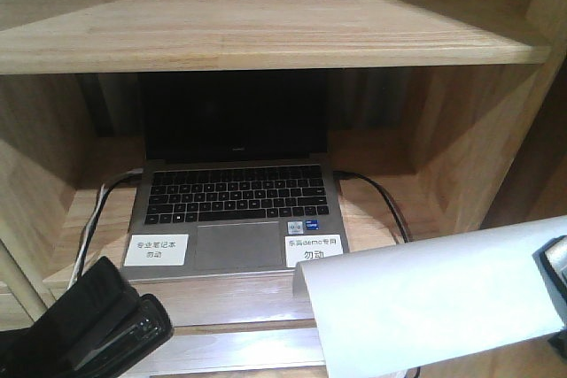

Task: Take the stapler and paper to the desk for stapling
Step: 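Pinch the paper edge with the right gripper and pull it off the shelf, then drive the base to the wooden desk holding stapler and paper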

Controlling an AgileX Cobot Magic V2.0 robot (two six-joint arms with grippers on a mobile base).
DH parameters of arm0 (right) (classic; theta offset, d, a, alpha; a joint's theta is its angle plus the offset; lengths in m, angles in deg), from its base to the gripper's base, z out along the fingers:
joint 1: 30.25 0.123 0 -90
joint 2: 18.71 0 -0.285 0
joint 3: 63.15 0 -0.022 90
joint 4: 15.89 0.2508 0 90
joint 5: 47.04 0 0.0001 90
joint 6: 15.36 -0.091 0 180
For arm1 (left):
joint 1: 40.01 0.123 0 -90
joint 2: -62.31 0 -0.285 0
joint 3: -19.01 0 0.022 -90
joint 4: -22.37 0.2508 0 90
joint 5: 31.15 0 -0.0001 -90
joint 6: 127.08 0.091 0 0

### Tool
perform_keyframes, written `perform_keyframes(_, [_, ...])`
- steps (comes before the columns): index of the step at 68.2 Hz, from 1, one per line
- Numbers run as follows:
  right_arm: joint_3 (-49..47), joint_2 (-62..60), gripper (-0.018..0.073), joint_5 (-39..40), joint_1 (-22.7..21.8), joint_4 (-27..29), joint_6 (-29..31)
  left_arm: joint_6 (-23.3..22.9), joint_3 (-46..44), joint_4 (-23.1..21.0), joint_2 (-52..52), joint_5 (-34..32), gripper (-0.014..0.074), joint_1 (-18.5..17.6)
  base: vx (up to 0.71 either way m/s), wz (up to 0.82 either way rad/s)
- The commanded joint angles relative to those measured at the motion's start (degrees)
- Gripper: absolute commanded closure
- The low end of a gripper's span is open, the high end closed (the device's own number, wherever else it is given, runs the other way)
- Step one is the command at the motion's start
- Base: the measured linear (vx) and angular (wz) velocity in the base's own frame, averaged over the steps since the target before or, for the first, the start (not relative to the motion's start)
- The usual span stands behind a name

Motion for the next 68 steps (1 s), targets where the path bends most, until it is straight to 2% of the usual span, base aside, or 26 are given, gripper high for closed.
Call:
perform_keyframes(1, [-1.7, 0.3, 0.0562, 4.5, -0.3, 0.6, 0.9, 0.0, -2.0, -4.0, 0.2, -4.9, 0.0603, -0.2, 0.00, 0.00])
perform_keyframes(68, [-1.7, 0.3, 0.0562, 4.2, -0.3, 0.4, 1.2, 0.0, -2.0, -4.0, 0.2, -4.9, 0.0603, -0.2, 0.00, 0.00])
